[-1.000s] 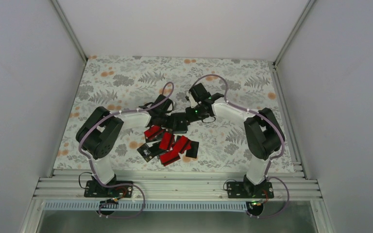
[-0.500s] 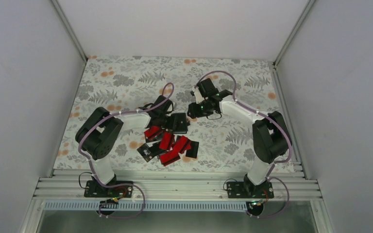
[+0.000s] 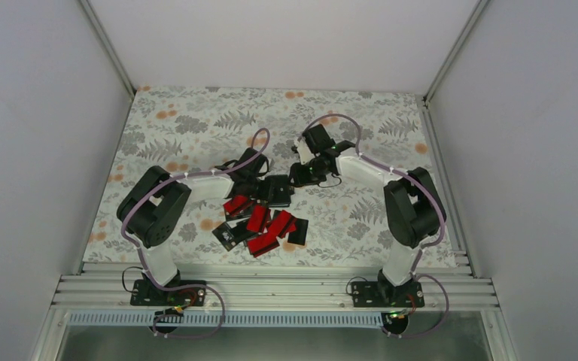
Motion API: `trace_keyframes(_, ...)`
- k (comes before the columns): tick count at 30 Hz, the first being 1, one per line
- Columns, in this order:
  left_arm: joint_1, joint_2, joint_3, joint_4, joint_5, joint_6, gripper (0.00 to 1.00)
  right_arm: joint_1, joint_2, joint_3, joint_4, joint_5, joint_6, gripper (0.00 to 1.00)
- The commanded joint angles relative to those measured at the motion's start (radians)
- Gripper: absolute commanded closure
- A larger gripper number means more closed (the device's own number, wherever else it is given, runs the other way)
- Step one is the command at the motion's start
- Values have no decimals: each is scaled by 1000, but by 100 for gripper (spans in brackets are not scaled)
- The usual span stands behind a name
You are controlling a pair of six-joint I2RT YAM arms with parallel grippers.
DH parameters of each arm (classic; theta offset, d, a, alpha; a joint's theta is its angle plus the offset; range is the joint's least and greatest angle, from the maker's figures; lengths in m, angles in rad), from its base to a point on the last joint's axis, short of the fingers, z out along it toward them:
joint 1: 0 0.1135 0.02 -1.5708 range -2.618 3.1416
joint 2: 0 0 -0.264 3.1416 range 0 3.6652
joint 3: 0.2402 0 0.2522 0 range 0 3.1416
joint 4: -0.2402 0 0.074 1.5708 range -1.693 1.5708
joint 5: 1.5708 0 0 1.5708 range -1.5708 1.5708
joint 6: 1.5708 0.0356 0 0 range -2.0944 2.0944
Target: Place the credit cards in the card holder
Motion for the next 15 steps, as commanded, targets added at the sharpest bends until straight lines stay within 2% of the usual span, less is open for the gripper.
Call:
trace_keyframes(1,-16,13,-25,-70,-1,-2,60,10,26,-2,-4,-15,-16,65)
trace_keyframes(15,-19,26,-23,-64,1,2,61,56,78,56,-61,89,-27,68)
